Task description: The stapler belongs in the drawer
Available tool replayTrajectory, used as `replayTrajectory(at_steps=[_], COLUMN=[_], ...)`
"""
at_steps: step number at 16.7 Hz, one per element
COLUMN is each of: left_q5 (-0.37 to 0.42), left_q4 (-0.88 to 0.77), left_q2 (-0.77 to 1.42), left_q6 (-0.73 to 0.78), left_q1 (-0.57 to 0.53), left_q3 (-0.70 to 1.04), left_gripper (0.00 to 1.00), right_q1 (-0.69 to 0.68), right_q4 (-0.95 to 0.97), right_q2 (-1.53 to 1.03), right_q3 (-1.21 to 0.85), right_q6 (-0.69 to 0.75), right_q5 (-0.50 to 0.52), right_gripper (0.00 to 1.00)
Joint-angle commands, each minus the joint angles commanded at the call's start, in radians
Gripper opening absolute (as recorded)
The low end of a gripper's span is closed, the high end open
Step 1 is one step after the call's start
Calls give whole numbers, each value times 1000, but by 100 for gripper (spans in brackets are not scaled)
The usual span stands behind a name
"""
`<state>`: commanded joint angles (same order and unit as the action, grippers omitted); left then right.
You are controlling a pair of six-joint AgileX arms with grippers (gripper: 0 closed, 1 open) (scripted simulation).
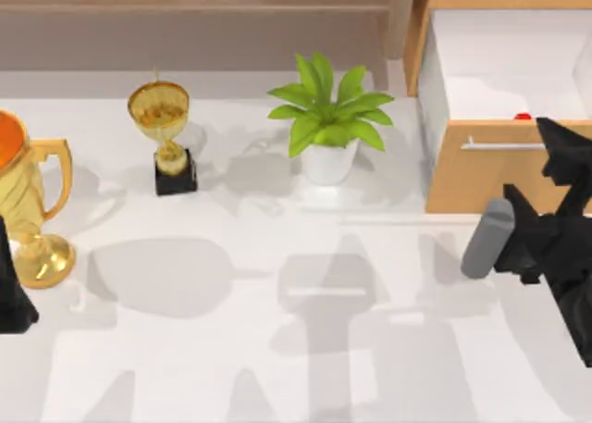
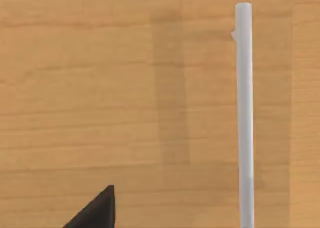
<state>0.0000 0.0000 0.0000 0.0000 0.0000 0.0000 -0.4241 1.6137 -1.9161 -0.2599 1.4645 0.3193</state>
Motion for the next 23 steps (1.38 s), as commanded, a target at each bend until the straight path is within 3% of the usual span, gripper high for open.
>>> replayTrajectory(at_steps=[5, 20, 23], left_q5=[0, 0, 0], left_q4=[0, 0, 0], left_q2=[0, 0, 0], left_q6=[0, 0, 0], left_q1=[0, 0, 0], left_q3=[0, 0, 0], left_gripper=[100, 100, 100], right_q1=[78, 116, 116], right_q4=[143, 66, 66], right_q2=[-62, -78, -78], right_q3=[45, -49, -49], right_q6=[91, 91, 91], right_q5=[59, 21, 21], right_gripper=[100, 100, 77])
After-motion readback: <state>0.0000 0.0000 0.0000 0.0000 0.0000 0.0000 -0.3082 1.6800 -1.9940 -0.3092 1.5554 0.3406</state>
